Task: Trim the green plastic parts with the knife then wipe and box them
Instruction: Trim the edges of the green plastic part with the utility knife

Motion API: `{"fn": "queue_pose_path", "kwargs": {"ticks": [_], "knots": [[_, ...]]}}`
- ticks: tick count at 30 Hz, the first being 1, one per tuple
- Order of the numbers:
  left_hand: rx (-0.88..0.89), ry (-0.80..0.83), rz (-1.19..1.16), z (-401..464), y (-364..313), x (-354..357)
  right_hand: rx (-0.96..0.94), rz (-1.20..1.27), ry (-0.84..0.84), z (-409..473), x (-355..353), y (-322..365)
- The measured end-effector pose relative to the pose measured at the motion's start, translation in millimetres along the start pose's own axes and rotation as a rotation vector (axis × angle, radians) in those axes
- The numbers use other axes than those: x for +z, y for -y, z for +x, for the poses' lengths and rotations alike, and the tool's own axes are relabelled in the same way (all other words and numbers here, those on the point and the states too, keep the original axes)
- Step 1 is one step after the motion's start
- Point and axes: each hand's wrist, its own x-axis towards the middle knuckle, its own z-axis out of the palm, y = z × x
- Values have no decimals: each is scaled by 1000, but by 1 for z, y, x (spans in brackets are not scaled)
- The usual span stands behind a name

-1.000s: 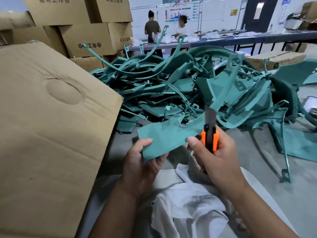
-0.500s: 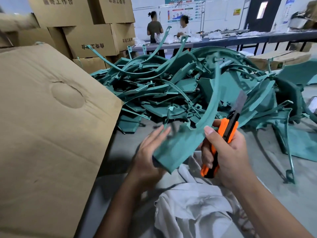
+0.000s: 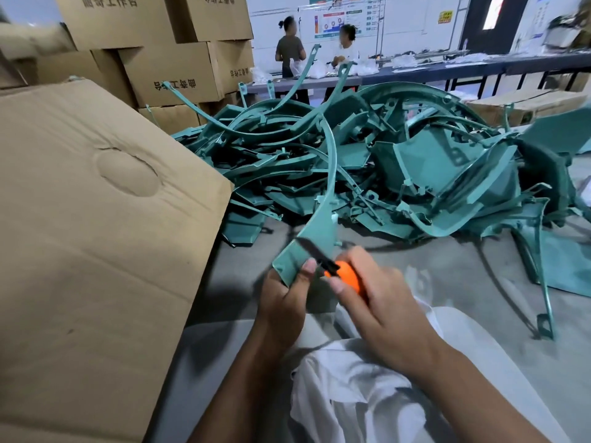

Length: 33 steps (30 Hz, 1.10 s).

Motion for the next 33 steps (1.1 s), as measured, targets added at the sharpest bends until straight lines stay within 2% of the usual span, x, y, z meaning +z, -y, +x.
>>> {"fn": "queue_pose_path", "kwargs": {"ticks": [2, 4, 11, 15, 20, 27, 33], "knots": [[9, 27, -63, -1, -4, 3, -31, -56, 70, -1, 5, 0], [44, 63, -31, -3, -7, 2, -37, -59, 100, -1, 9, 1], [8, 103, 111, -5, 0, -2, -34, -110, 61, 1, 11, 0], [-21, 98, 88, -4, 1, -1, -7, -121, -80, 3, 2, -3], [-70, 75, 50, -5, -2, -1, 23, -252, -265, 5, -15, -10], [-164, 243, 67, -7, 2, -11, 68, -227, -414, 9, -33, -17], [-218, 330, -82, -9, 0, -13, 200, -175, -544, 9, -49, -25]]}}
